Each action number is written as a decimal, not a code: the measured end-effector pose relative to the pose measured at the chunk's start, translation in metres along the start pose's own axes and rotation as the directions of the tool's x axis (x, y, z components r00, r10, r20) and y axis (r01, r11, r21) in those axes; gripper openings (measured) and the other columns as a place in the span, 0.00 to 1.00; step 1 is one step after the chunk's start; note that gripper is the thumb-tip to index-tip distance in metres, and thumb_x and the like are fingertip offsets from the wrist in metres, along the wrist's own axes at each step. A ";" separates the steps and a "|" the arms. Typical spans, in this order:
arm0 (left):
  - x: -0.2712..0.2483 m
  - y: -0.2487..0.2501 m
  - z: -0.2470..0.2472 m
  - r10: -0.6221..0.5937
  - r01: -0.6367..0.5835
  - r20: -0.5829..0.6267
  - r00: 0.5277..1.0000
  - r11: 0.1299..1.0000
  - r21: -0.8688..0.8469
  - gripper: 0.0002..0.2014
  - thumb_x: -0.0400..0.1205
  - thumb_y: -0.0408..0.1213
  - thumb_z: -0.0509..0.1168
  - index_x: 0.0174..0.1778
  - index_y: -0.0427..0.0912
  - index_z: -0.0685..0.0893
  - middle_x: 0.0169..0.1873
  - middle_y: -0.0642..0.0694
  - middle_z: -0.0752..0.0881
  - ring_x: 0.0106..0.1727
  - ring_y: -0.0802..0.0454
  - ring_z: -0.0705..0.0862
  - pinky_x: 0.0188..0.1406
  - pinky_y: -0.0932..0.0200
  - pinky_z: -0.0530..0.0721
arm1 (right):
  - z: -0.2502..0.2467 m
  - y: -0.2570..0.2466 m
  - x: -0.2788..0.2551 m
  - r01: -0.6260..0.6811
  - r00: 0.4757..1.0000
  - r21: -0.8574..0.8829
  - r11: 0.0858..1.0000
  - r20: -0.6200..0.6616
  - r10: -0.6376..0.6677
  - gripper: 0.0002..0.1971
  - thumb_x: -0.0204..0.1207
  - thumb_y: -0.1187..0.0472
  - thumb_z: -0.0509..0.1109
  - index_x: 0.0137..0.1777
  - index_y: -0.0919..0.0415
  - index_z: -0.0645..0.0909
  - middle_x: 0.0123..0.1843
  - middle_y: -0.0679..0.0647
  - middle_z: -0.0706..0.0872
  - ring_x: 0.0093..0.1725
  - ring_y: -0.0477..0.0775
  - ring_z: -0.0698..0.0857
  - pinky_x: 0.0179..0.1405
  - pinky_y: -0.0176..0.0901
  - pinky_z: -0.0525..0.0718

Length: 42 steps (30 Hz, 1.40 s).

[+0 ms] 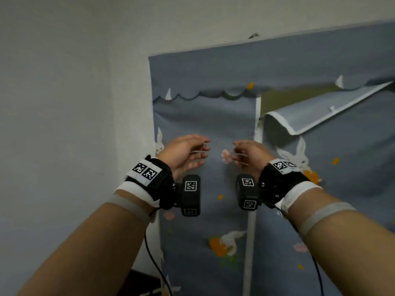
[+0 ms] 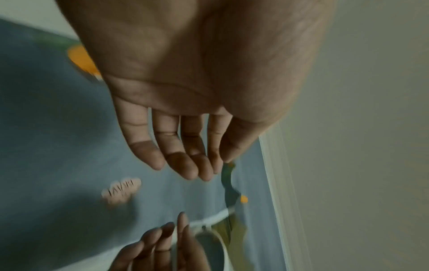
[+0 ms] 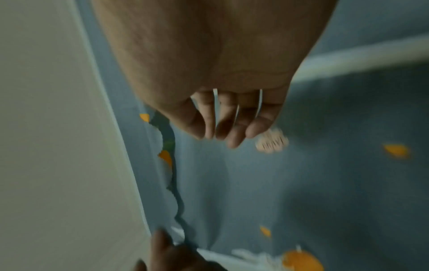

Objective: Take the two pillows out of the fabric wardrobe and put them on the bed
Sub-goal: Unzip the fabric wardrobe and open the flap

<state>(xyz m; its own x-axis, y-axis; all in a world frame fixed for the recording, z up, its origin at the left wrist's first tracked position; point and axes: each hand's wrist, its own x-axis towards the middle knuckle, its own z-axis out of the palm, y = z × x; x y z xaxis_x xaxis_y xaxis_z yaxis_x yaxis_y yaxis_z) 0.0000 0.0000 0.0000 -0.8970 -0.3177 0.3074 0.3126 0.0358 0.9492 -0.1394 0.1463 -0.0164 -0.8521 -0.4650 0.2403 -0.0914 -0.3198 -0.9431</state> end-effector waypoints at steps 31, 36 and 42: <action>0.180 0.009 0.083 0.275 -0.430 0.330 0.903 0.587 0.686 0.32 0.81 0.24 0.59 0.79 0.57 0.70 0.36 0.43 0.83 0.34 0.53 0.83 0.36 0.58 0.85 | -0.059 -0.018 0.124 0.093 0.963 -0.260 0.961 -0.222 -0.153 0.14 0.82 0.60 0.61 0.35 0.59 0.78 0.27 0.53 0.79 0.21 0.50 0.77 0.19 0.35 0.77; 0.178 -0.014 0.086 0.131 -0.498 0.489 0.863 0.390 0.775 0.32 0.83 0.34 0.60 0.80 0.65 0.61 0.29 0.48 0.84 0.28 0.52 0.83 0.33 0.63 0.82 | -0.066 0.011 0.095 0.051 0.951 -0.294 0.955 -0.279 -0.137 0.16 0.80 0.62 0.65 0.29 0.60 0.77 0.24 0.55 0.79 0.13 0.47 0.76 0.13 0.31 0.75; 0.159 -0.054 0.093 0.262 -0.512 0.471 0.842 0.112 0.852 0.15 0.79 0.43 0.56 0.62 0.54 0.71 0.47 0.41 0.89 0.47 0.36 0.86 0.48 0.43 0.87 | -0.071 0.065 0.046 0.018 0.941 -0.242 0.970 -0.323 -0.098 0.14 0.82 0.66 0.63 0.33 0.60 0.78 0.23 0.55 0.77 0.13 0.47 0.74 0.15 0.32 0.75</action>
<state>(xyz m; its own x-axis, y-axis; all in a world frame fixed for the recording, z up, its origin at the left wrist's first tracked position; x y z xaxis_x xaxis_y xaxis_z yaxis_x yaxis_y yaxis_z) -0.1885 0.0358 0.0040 -0.8206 0.1883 0.5396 0.2277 0.9737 0.0065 -0.2208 0.1631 -0.0827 -0.9595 -0.1397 0.2447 -0.2291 -0.1189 -0.9661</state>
